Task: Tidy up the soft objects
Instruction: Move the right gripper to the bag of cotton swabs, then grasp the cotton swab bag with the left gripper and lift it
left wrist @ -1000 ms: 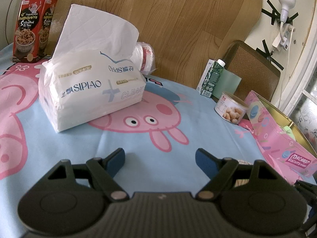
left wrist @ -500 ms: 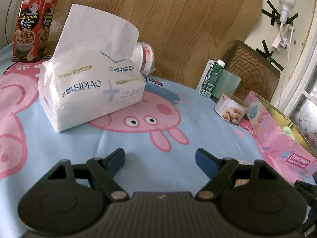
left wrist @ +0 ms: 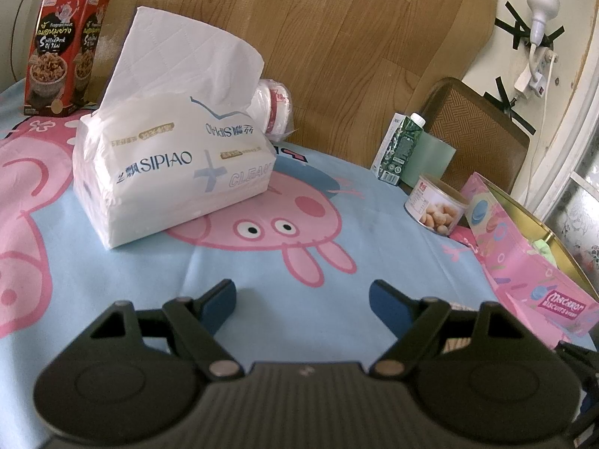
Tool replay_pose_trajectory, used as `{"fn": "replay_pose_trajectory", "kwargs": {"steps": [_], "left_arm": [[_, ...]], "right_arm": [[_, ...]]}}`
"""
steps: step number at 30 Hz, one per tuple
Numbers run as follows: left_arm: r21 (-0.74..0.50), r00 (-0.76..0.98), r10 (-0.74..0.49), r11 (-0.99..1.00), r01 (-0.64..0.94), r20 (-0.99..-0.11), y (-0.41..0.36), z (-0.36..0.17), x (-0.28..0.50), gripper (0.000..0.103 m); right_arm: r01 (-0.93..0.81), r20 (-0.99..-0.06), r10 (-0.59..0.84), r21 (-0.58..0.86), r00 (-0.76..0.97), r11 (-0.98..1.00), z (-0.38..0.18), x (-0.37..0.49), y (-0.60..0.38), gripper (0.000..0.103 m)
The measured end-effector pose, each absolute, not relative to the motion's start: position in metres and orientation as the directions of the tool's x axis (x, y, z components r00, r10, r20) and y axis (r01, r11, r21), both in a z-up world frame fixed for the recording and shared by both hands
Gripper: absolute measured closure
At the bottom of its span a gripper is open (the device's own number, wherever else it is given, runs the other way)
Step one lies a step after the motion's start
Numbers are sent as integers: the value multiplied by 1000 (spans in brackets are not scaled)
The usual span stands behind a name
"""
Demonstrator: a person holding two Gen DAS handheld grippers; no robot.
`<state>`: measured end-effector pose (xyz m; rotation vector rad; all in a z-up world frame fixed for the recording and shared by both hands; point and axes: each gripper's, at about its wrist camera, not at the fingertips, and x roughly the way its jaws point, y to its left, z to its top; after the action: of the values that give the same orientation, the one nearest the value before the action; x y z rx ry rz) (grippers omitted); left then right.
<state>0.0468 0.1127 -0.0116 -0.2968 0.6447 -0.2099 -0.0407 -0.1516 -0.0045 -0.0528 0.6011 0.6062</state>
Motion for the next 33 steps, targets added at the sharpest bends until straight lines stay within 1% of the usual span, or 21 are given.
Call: {"fn": "replay_pose_trajectory", "kwargs": {"steps": [10,13,17,20,22,24,27,30,33], "left_arm": [[-342,779,-287,934,99,-558,113,-11,48,22],[-377,773,-319,919,111,-549,115,-9,45,22],[-477,754,-403,868,136,-518,116,-2,35,22],[-511,734,-461,841,181,-498,108,7,28,22],[-506,719,-488,835,218,-495,97,13,26,22],[-498,694,-520,827,261,-499,81,16,23,26],[-480,651,-557,817,319,-516,56,16,22,26],[-452,620,-565,820,350,-545,34,12,21,27],[-442,601,-559,827,349,-571,20,5,22,25]], "right_arm": [[-551,-547,516,115,659,826,-4,-41,-151,16],[-558,-546,514,100,661,824,-4,-42,-150,16],[-576,-552,529,103,645,811,-2,-43,-148,16],[-593,-549,535,86,642,800,0,-45,-142,16],[-602,-543,539,76,644,795,2,-46,-139,16],[-606,-541,543,75,642,792,4,-46,-136,16],[-603,-551,531,61,644,795,4,-44,-133,16],[-597,-566,517,55,642,800,4,-40,-130,18],[-597,-588,505,47,632,801,2,-38,-124,20]]}}
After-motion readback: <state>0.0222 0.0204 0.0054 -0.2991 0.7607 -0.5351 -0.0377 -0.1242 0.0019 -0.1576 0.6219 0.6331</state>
